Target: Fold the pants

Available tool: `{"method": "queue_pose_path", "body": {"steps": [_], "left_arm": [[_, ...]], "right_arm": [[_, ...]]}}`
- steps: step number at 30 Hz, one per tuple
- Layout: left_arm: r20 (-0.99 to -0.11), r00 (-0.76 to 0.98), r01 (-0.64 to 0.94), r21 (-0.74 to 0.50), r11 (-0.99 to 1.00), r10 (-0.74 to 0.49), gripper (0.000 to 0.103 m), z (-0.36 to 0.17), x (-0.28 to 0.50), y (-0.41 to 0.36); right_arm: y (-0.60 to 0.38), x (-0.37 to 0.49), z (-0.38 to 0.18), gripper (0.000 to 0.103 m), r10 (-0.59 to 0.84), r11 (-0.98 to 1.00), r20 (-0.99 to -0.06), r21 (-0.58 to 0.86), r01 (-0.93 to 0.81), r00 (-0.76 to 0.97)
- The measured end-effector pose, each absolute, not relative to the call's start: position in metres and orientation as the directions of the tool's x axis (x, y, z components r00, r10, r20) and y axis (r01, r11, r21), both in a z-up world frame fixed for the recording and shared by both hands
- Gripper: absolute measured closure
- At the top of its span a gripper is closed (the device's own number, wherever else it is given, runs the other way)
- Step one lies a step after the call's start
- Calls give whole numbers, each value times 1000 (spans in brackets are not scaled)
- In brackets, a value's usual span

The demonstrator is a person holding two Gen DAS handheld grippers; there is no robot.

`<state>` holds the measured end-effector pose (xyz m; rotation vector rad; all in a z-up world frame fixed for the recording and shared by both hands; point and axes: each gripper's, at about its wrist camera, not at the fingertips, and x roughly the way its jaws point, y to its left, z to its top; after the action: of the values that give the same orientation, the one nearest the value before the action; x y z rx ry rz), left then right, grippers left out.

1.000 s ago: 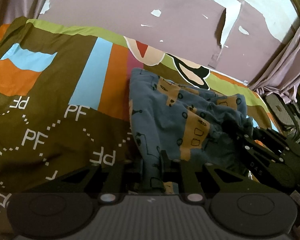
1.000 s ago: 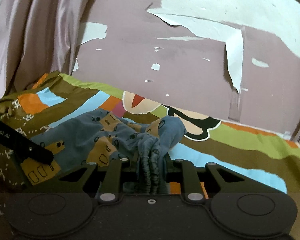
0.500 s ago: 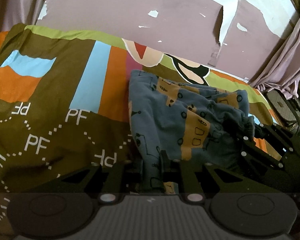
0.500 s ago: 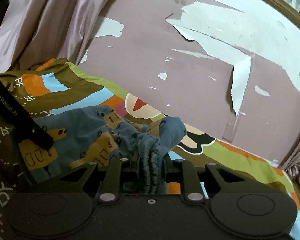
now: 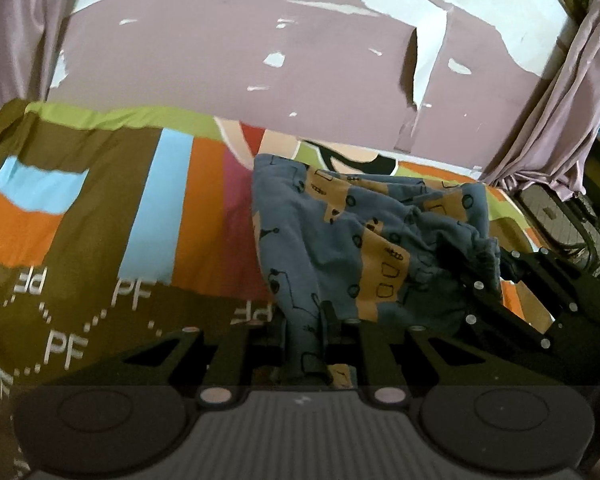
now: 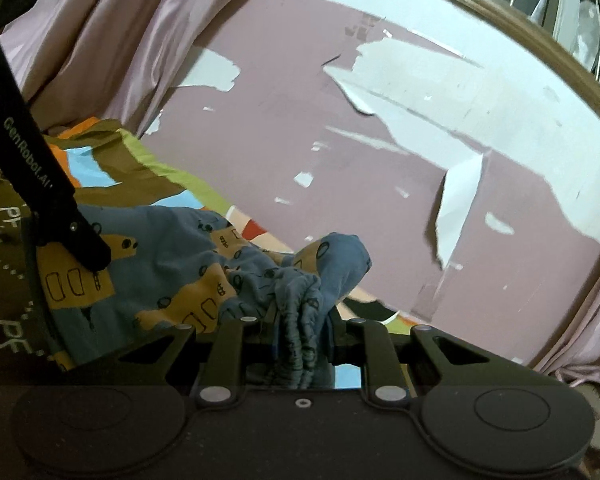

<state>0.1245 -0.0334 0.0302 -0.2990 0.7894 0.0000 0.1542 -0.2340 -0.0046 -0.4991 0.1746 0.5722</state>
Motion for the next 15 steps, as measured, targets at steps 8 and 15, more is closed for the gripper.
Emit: {"method": "queue_pose_path", "body": {"steps": [8, 15], "left_arm": [[-653, 752, -58, -207, 977, -93, 86, 54, 167, -53], [-637, 762, 19, -154, 988, -114, 86, 64, 204, -83]], "right_arm": [[-243, 166, 3, 82, 433, 779, -207, -404, -480, 877], [-264, 188, 7, 82, 373, 827, -169, -386, -409, 912]]}}
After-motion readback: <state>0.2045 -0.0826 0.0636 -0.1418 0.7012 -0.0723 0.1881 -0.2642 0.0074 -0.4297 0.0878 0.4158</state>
